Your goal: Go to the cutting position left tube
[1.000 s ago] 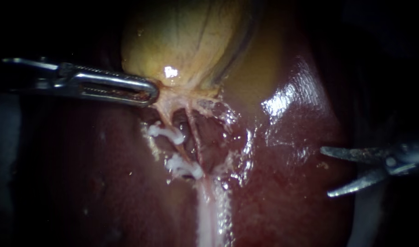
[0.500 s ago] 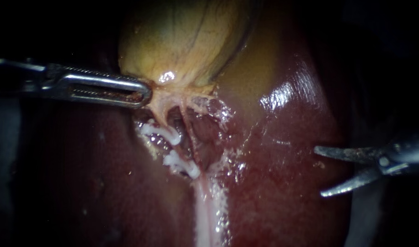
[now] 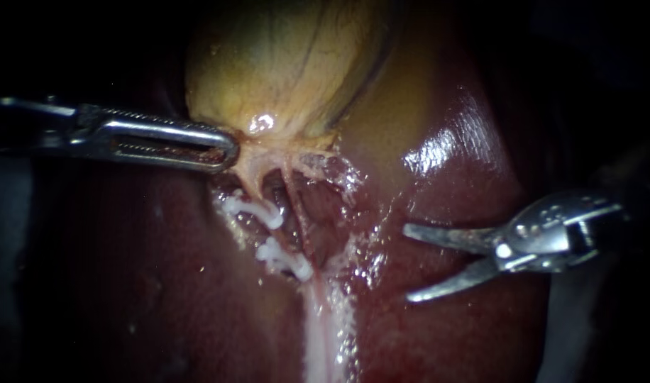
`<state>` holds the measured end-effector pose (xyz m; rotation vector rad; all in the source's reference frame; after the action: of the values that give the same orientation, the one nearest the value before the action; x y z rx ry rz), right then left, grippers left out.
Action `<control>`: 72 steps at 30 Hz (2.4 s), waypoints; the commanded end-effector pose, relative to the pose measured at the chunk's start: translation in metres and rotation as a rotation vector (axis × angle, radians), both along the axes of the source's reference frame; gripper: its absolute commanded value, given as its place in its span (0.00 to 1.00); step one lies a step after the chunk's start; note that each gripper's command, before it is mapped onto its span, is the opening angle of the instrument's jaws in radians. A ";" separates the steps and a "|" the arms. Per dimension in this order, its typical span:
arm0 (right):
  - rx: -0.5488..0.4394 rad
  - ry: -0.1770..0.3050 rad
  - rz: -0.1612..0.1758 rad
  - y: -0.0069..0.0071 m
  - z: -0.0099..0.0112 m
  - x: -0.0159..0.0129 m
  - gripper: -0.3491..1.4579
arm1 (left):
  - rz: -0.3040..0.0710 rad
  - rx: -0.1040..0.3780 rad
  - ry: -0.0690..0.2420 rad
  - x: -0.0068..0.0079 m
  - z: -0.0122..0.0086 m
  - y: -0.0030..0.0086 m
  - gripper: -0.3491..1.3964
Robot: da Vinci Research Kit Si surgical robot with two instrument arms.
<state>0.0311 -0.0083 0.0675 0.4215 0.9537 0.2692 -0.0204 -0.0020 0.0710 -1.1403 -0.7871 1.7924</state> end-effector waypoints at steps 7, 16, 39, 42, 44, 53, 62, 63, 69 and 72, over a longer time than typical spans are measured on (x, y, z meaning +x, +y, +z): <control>0.002 0.002 -0.006 0.0000 0.0014 0.0030 0.98 | 0.001 0.000 -0.001 0.0000 0.0000 0.0000 0.00; 0.023 0.009 -0.020 -0.0006 0.0039 0.0061 0.98 | 0.001 0.000 -0.001 0.0000 0.0000 0.0000 0.00; 0.055 -0.022 -0.027 -0.0015 0.0079 0.0103 0.99 | 0.002 0.001 -0.002 0.0000 -0.0001 -0.0002 0.00; 0.062 -0.023 -0.028 -0.0015 0.0083 0.0107 0.99 | 0.002 0.001 -0.002 0.0000 -0.0001 -0.0002 0.00; 0.065 -0.020 -0.030 -0.0014 0.0084 0.0110 0.99 | 0.002 0.001 -0.002 0.0000 -0.0001 -0.0002 0.00; 0.082 -0.014 -0.037 -0.0012 0.0090 0.0126 0.99 | 0.004 0.002 -0.003 -0.0001 -0.0001 -0.0002 0.00; 0.135 -0.005 -0.065 -0.0010 0.0096 0.0135 0.98 | 0.005 0.002 -0.004 -0.0003 -0.0001 -0.0003 0.00; 0.144 -0.002 -0.068 -0.0010 0.0096 0.0136 0.98 | 0.005 0.002 -0.004 -0.0003 -0.0001 -0.0003 0.00; 0.184 0.000 -0.106 -0.0013 0.0099 0.0136 0.98 | 0.004 0.002 -0.003 -0.0005 -0.0001 -0.0003 0.00; 0.198 0.000 -0.115 -0.0012 0.0100 0.0137 0.98 | 0.006 0.003 -0.005 -0.0006 0.0000 -0.0003 0.00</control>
<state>0.0449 -0.0095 0.0774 0.6587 0.9032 0.2575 -0.0211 -0.0023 0.0710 -1.1413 -0.7951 1.7930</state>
